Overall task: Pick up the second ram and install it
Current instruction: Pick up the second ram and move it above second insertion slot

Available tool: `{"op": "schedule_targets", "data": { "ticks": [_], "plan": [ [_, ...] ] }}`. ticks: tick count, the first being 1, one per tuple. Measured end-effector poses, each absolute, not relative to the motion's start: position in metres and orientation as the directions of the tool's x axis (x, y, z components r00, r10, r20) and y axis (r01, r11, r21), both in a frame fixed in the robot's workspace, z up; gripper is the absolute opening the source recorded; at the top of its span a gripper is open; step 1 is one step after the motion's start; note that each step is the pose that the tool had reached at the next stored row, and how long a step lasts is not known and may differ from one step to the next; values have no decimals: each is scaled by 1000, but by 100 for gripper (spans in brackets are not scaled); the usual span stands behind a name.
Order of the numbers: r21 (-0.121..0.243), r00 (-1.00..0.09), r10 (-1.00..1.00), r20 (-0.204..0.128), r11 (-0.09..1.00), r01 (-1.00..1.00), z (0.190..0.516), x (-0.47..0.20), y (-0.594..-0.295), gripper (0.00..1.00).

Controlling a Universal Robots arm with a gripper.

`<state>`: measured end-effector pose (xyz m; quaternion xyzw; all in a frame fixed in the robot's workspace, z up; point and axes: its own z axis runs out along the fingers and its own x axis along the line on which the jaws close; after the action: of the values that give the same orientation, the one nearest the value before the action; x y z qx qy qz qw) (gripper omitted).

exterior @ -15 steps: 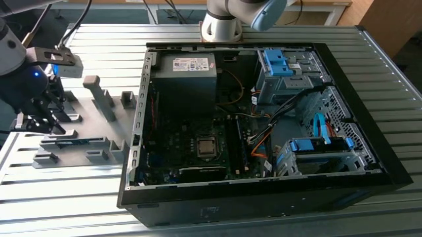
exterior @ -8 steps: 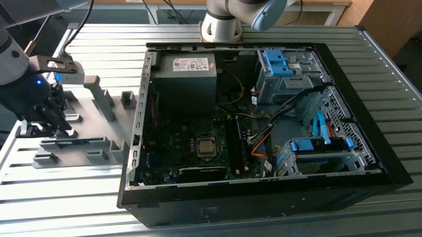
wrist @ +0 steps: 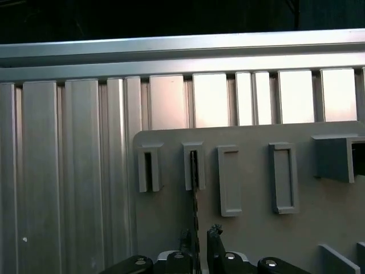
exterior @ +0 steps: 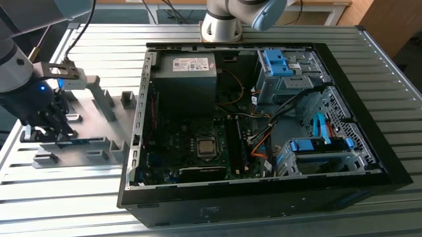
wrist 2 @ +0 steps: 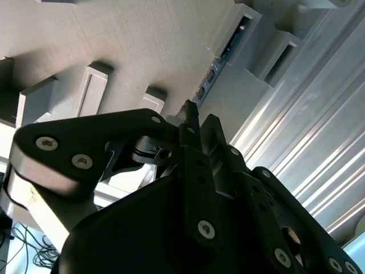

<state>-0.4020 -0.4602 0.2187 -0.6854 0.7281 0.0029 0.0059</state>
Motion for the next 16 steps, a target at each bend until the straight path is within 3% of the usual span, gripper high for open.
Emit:
{"op": "schedule_targets", "data": {
  "ticks": [16],
  "plan": [
    [-4, -56, -998, -13, 57, -998, 204, -404, -462, 25]
  ]
}}
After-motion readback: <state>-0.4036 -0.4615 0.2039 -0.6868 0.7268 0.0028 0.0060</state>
